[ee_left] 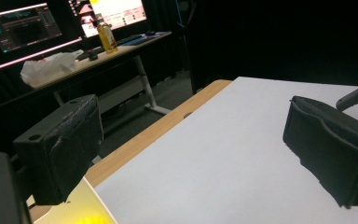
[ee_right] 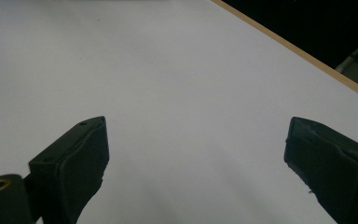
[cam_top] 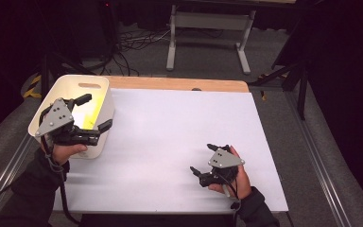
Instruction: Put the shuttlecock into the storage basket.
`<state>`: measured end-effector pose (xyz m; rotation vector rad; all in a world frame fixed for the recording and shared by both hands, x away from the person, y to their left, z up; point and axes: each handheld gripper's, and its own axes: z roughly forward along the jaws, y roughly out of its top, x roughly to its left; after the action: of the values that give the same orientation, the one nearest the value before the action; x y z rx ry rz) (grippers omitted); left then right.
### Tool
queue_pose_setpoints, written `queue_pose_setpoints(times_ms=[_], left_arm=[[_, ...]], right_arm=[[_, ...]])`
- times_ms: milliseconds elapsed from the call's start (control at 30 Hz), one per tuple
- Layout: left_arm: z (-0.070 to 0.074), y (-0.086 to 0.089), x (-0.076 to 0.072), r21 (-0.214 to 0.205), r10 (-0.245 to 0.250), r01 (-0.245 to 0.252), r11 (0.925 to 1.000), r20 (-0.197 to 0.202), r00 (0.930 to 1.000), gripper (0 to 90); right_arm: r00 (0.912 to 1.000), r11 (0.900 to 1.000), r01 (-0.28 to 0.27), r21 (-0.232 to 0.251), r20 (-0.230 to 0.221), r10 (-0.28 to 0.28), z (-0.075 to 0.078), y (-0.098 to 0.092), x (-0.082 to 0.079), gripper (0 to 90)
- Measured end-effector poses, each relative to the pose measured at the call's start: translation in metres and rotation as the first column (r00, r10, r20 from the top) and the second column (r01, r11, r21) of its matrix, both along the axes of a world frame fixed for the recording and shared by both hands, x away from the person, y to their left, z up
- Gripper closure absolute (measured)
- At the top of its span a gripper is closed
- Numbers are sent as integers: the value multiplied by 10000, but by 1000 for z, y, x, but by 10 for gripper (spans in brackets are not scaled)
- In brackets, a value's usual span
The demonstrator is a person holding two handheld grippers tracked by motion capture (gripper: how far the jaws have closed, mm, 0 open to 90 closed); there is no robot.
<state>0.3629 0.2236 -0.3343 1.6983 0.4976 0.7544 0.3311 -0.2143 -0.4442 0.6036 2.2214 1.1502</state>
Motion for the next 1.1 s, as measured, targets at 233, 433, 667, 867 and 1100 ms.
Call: queue_pose_setpoints(times_ms=[233,433,667,867,1100], left_arm=[[-3,-6,-3,-13,-205,205,9998,59,9998,57],[-7,-11,-7,79,-359,358,9993,121,9993,59],[-15,-15,-10,184,-477,474,9987,127,9988,61],[-21,-19,-13,245,-562,559,9981,108,9984,66],[-26,-22,-16,246,-630,625,9977,190,9978,77]], right_arm=[[9999,9999,-18,141,113,17,2,0,-1,74],[9997,9996,-22,268,231,15,4,0,-3,74],[9994,9993,-36,374,349,23,6,0,-4,74],[9992,9991,-66,429,396,49,8,0,-5,75],[9992,9989,-87,460,386,69,8,1,-6,77]])
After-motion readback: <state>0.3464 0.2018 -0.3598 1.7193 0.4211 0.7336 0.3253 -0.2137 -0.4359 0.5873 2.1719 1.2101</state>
